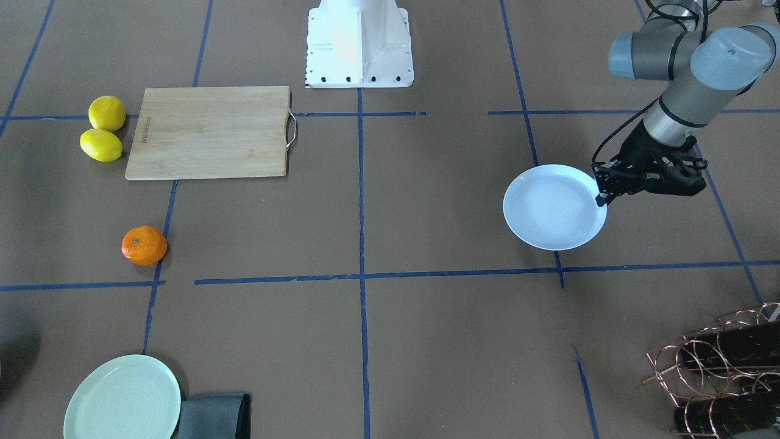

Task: Pick orange to plate
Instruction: 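Grip the plate rim with the left gripper and slide it toward the table center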

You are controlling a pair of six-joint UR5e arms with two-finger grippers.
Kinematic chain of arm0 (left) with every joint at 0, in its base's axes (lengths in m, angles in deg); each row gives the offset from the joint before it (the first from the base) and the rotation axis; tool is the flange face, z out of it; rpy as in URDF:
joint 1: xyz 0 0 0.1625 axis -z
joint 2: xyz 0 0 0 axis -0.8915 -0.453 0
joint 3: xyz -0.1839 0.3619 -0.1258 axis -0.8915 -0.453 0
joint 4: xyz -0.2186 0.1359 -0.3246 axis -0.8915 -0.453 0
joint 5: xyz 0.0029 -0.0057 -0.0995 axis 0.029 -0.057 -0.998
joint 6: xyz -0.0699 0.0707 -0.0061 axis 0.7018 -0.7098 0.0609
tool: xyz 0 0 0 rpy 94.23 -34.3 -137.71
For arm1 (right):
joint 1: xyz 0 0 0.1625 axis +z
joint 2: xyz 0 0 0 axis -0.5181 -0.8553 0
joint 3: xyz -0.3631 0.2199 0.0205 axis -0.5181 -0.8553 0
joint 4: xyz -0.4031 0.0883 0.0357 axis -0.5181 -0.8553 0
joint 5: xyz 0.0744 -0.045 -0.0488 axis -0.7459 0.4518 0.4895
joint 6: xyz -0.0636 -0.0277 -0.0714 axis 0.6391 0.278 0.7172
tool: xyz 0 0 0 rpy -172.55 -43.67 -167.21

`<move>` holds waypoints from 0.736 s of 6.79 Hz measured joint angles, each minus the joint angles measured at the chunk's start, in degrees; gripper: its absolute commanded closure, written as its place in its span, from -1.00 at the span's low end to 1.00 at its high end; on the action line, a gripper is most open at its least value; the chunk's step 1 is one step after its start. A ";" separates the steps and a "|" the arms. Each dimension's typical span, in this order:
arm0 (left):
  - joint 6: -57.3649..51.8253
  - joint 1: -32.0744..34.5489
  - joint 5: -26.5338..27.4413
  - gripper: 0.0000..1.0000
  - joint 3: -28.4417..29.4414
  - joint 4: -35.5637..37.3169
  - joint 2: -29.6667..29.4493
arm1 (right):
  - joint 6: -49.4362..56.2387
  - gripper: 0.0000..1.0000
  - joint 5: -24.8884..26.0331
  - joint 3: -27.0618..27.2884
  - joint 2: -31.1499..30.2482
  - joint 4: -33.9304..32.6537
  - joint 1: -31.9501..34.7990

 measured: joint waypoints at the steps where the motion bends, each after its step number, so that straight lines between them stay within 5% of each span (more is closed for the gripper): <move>1: 3.47 -0.34 -0.36 1.00 1.08 4.81 -6.16 | -2.91 -1.00 0.06 1.30 -0.01 0.04 -0.96; 3: 17.22 -5.28 -0.54 1.00 3.21 4.92 -13.47 | -9.72 -1.00 0.19 4.09 0.01 0.12 -3.97; 5: 34.15 -12.83 0.57 1.00 6.35 -5.27 -15.48 | -15.17 -1.00 0.30 6.28 0.08 0.20 -6.93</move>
